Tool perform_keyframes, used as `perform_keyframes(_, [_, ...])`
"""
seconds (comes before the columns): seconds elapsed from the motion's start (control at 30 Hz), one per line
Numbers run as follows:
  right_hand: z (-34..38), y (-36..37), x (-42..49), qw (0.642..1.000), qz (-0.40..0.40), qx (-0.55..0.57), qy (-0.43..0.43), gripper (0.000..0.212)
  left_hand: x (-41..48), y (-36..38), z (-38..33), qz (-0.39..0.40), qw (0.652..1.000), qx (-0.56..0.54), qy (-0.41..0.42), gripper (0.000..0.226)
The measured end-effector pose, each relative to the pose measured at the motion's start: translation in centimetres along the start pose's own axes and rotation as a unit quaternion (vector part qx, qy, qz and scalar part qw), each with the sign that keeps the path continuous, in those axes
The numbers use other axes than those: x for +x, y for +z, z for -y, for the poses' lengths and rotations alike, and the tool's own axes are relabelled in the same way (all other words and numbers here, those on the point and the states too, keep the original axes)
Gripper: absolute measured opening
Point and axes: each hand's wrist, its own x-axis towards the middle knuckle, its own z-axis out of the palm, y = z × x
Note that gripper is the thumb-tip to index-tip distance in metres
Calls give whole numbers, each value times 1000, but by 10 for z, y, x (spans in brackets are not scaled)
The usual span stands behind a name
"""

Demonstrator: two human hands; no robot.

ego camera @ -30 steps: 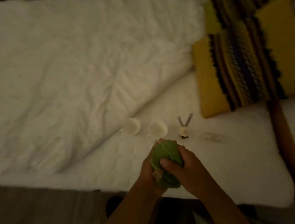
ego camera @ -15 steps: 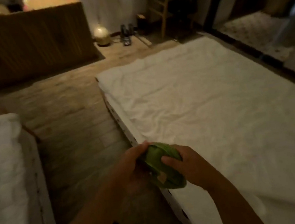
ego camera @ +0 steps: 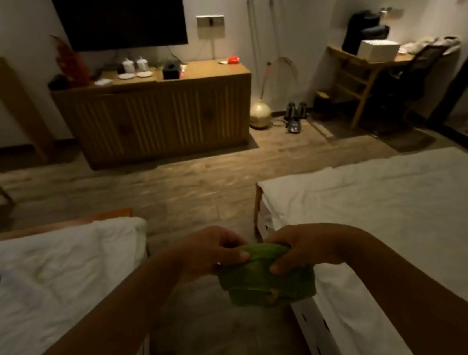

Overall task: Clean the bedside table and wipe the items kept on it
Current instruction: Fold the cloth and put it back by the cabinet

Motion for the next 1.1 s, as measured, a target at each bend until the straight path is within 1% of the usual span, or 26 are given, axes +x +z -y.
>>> perform_keyframes(0.07, [12, -32, 29, 999, 47, -5, 9, 31, 9, -33, -12, 6, 999, 46, -5, 28])
perform_keyframes(0.13, [20, -64, 58, 995, 99, 17, 13, 37, 24, -60, -22, 5, 994, 110, -13, 30])
perform_keyframes(0.23, [27, -122, 116, 984, 176, 37, 11, 41, 69, -108, -38, -7, 981, 189, -36, 27])
perform_keyframes(0.3, [32, -164, 158, 981, 193, 19, 8, 40, 104, -142, -52, -24, 975, 216, -39, 27])
perform_keyframes(0.4, [41, -225, 213, 988, 153, -23, 8, 43, 156, -192, -75, -51, 964, 257, -35, 32])
perform_keyframes(0.5, [49, -288, 260, 989, 97, -97, -46, 36, 208, -248, -96, -63, 952, 297, -35, 29])
perform_keyframes(0.6, [55, -343, 301, 983, 42, -158, -84, 28, 258, -300, -110, -73, 956, 282, -37, 27])
perform_keyframes(0.67, [58, -377, 329, 973, -2, -208, -102, 26, 293, -331, -117, -100, 957, 272, -34, 26])
perform_keyframes(0.77, [56, -422, 374, 960, -66, -251, -105, 24, 348, -373, -122, -142, 956, 256, -19, 25])
perform_keyframes(0.83, [52, -453, 407, 954, -98, -266, -100, 22, 385, -402, -124, -158, 950, 271, -1, 25])
perform_keyframes(0.93, [47, -496, 458, 953, -128, -258, -97, 17, 440, -449, -123, -158, 949, 272, 15, 19])
perform_keyframes(1.0, [45, -524, 498, 952, -137, -256, -96, 16, 479, -486, -122, -158, 949, 271, 18, 17])
perform_keyframes(1.1, [48, -571, 559, 960, -127, -239, -76, 21, 540, -548, -127, -157, 950, 266, 36, 17])
